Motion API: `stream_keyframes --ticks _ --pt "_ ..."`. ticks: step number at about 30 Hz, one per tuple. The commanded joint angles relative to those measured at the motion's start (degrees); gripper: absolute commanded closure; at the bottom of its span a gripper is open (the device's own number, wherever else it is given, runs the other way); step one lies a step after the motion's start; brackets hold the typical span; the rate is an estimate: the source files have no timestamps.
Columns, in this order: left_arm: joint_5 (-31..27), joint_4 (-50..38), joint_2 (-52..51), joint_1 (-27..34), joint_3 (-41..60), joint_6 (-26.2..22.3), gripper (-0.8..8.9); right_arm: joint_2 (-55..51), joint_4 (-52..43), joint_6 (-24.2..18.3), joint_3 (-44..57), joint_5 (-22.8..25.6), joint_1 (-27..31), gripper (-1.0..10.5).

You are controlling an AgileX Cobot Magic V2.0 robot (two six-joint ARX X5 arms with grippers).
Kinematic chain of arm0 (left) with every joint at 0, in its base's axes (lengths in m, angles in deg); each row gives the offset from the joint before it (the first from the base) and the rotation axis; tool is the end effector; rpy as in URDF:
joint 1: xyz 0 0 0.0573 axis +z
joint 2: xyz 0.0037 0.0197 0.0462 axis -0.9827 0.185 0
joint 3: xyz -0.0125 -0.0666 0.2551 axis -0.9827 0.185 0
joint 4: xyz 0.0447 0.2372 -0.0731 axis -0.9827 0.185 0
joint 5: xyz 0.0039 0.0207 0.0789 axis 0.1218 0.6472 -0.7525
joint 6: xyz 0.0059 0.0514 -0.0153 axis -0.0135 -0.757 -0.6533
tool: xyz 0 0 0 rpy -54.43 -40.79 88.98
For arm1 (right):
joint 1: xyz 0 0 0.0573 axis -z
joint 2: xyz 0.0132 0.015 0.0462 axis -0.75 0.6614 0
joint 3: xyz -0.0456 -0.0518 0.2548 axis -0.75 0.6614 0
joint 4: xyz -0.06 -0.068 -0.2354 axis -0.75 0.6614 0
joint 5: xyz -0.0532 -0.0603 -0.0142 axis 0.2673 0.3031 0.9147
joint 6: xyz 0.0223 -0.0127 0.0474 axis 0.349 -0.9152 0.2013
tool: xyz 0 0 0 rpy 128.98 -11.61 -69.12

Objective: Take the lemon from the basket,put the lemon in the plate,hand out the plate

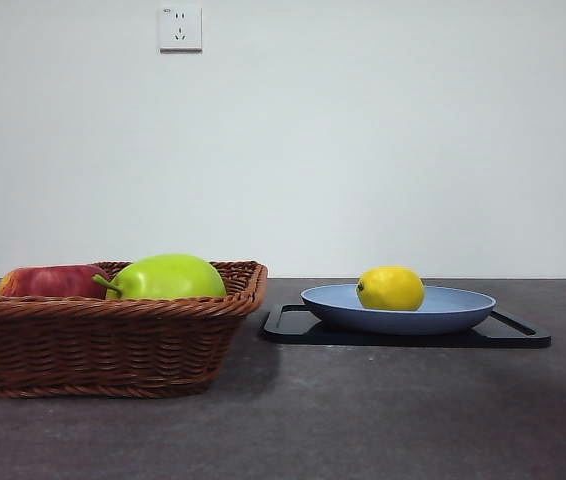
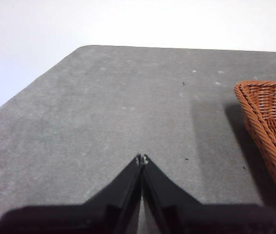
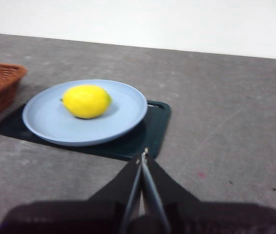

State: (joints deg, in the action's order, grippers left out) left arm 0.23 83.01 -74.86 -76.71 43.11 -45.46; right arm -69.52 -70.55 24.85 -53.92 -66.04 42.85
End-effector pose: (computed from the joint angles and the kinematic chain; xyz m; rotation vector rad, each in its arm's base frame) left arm 0.0947 0.0079 0.1527 -0.0390 0.1718 0.1726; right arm 0.0980 0.0128 0.1655 -0.0901 0.1629 0.2105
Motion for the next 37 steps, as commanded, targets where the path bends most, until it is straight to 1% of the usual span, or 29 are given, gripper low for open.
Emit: stream_keyframes --ticks 1,4,10,11,14,15,37 --pt "-0.17 -0.22 -0.17 0.24 0.55 0.39 8.05 -1.03 -0.68 -0.2 1.38 -0.11 0.96 9.4" --pt "-0.17 -0.22 -0.17 0.24 0.55 0.37 8.05 -1.68 -0.66 -0.15 2.54 -0.11 2.12 9.4" --pt "-0.17 -0.22 -0.17 0.24 0.55 0.39 8.05 -2.29 1.77 1.79 3.48 -0.02 3.58 9.4" --pt "-0.17 -0.24 -0.17 0.24 0.55 0.39 8.05 -2.27 1.77 2.38 3.48 0.0 3.58 9.4" --pt "-0.17 -0.22 -0.17 0.24 0.55 0.37 8.05 -2.16 1.49 6.34 3.45 0.0 3.5 9.4" --pt "-0.17 -0.22 -0.17 0.24 0.55 0.37 8.05 -2.05 1.42 6.82 3.45 0.0 3.48 9.4" --pt "-0.17 -0.22 -0.17 0.24 0.55 0.37 8.05 -1.95 1.42 6.82 3.45 0.07 3.48 9.4"
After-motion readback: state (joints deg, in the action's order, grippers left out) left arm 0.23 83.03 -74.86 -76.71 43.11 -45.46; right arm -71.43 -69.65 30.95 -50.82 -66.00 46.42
